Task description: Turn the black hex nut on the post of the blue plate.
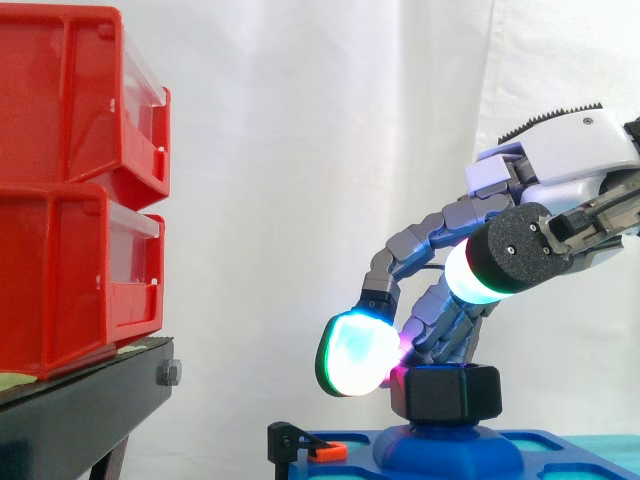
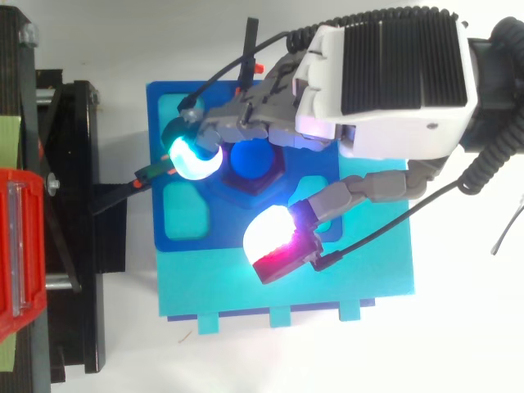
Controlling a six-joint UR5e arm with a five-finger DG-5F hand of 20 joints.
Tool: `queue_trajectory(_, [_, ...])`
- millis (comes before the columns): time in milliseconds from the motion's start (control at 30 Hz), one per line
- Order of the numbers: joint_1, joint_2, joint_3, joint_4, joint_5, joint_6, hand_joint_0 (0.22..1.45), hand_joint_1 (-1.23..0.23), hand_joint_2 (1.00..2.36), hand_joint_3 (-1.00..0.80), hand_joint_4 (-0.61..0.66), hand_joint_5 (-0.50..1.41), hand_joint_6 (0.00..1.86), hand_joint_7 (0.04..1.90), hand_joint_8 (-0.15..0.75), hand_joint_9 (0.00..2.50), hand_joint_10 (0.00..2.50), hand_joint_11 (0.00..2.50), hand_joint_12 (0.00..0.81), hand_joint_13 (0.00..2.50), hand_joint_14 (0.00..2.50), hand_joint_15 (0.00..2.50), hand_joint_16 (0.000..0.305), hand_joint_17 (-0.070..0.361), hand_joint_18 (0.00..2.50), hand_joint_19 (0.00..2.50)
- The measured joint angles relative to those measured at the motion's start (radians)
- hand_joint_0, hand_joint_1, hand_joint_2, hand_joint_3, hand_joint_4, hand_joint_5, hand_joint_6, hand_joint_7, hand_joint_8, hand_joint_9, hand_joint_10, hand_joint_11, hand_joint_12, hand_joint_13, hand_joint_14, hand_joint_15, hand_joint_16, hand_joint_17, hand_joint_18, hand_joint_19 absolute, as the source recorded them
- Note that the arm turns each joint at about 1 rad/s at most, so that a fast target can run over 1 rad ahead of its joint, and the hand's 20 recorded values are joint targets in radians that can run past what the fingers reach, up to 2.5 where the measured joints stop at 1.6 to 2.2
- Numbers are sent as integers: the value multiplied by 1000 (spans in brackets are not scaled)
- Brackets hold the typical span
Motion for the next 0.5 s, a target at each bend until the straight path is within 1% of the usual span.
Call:
queue_trajectory(233, [-5, 0, 0, -11, -1, -8, 498, -435, 1001, -484, 258, -173, 503, 791, 317, 658, 0, 55, 392, 757, 8, 195, 59, 133, 701, 362])
queue_trajectory(500, [-15, 0, 0, -32, -3, -18, 499, -433, 1001, -485, 258, -172, 503, 791, 317, 664, 2, 50, 392, 775, 8, 202, 59, 134, 705, 362])
